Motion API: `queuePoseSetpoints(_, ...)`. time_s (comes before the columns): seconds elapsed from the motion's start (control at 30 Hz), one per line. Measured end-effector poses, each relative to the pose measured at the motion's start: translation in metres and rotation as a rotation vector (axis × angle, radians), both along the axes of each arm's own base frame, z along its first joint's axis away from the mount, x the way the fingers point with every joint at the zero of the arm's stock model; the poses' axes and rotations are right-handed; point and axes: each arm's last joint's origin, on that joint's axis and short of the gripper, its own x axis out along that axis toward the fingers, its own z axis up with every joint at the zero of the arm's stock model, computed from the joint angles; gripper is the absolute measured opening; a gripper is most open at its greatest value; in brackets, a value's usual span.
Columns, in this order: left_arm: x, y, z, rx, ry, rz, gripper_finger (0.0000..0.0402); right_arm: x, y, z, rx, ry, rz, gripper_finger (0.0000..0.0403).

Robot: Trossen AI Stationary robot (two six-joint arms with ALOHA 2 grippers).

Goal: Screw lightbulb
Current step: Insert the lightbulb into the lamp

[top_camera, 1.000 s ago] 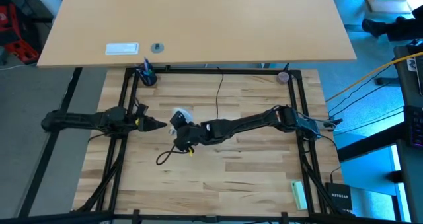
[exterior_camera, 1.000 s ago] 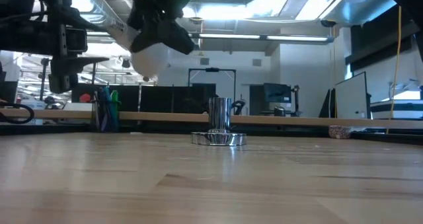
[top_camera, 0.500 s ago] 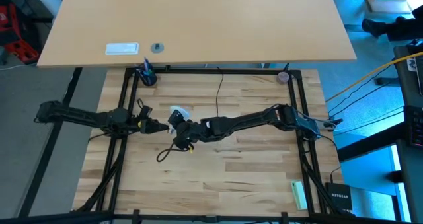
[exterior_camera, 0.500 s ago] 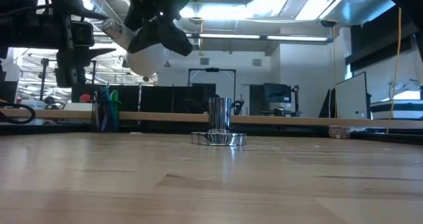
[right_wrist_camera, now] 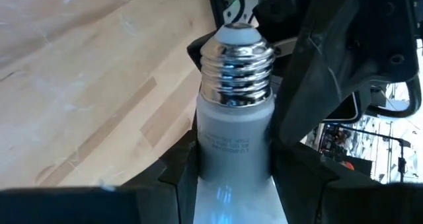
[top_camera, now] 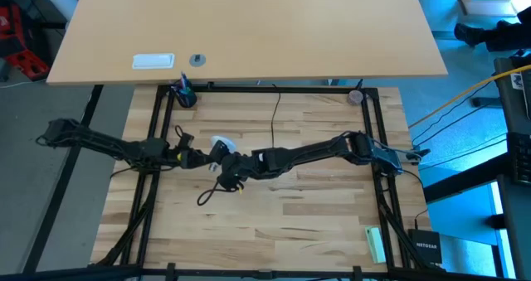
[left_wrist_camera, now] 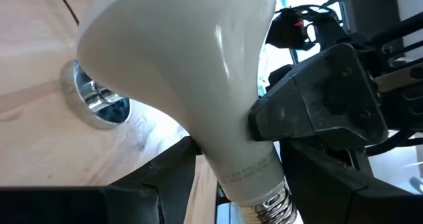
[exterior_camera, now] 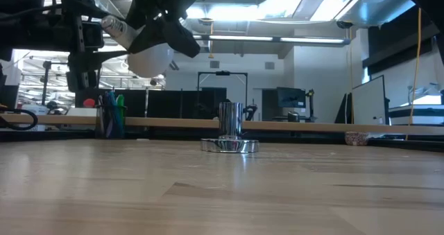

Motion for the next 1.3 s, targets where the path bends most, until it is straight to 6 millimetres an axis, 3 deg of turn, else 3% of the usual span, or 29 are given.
queuePoseSetpoints(0.5,0.011,-0.003,-0.006,0.04,0.048,-0.021,0.0209,0.0,0.001,-0.003,-0.029,0.04,0.056,0.0157)
queuePoseSetpoints(0.77,0.012,-0.003,-0.007,0.096,0.055,-0.015,0.0131,-0.001,0.002,-0.004,-0.011,0.043,0.034,0.0193)
queuePoseSetpoints(1.0,0.013,-0.002,-0.004,0.139,0.046,0.022,0.0129,-0.006,0.009,-0.003,-0.106,0.038,-0.102,0.0199)
queuePoseSetpoints(1.3,0.012,0.002,-0.004,0.175,0.053,0.129,0.0129,-0.039,0.031,0.028,-0.009,0.032,-0.227,0.0201)
